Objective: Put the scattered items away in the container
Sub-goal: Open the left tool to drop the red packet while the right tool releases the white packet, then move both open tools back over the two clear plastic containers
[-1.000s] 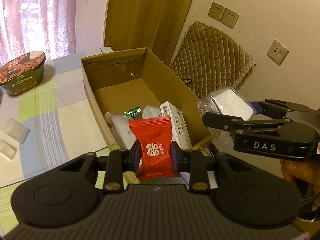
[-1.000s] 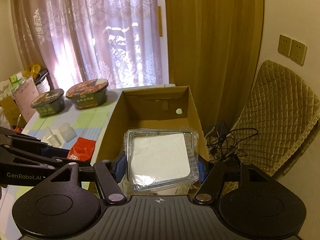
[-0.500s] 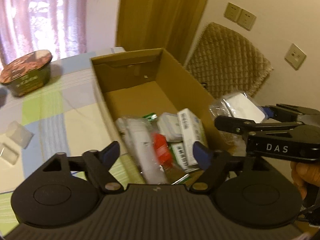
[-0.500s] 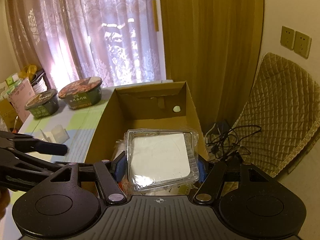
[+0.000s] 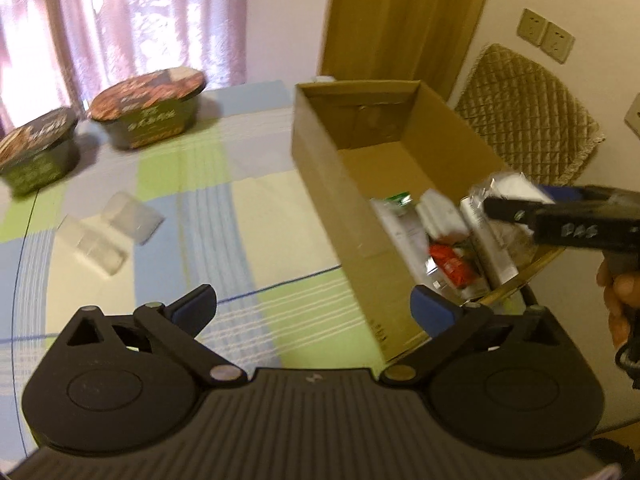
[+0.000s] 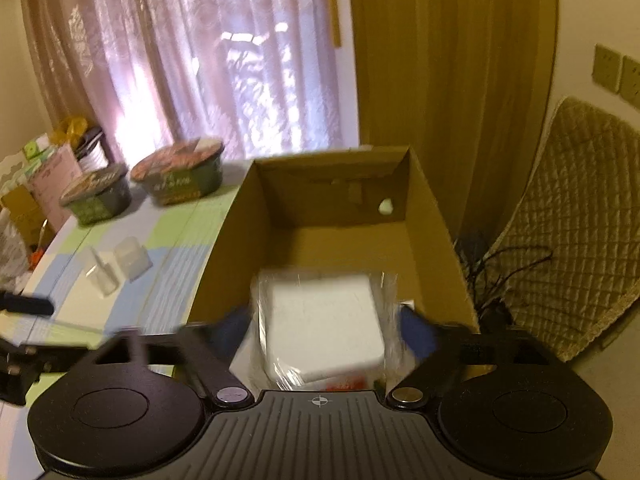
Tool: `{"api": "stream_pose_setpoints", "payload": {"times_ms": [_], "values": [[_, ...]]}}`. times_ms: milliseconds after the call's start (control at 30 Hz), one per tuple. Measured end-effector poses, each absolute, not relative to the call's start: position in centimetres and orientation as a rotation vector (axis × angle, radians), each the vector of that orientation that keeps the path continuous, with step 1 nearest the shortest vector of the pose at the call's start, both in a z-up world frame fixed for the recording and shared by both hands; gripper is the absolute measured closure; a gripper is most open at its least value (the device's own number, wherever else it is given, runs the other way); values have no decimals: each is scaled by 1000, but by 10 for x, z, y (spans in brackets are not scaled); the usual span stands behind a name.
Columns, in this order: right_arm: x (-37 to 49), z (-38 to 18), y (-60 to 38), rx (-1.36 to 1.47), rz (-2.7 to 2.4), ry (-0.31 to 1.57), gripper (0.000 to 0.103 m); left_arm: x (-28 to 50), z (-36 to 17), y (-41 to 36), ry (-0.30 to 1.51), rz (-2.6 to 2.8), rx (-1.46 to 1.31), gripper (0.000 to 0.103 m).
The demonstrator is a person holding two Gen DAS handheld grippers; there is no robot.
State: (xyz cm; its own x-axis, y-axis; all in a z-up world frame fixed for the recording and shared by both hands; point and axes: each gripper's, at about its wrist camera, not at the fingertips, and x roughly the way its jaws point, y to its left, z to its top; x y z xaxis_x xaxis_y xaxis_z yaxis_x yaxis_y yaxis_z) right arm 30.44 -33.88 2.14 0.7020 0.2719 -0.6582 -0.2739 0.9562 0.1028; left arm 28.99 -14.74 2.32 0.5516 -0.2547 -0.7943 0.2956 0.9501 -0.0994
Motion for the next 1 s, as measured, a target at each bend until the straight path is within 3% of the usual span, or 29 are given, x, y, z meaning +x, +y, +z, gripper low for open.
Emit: {"api": "stream_pose_setpoints", "payload": {"times_ms": [633,1000], "values": [[292,51,-261,-83,419,686,6,275,20,-44,925,-181,-66,1],[305,34,-180,-153,544,710,6,299,4,21,920,-98,-124,1]]}}
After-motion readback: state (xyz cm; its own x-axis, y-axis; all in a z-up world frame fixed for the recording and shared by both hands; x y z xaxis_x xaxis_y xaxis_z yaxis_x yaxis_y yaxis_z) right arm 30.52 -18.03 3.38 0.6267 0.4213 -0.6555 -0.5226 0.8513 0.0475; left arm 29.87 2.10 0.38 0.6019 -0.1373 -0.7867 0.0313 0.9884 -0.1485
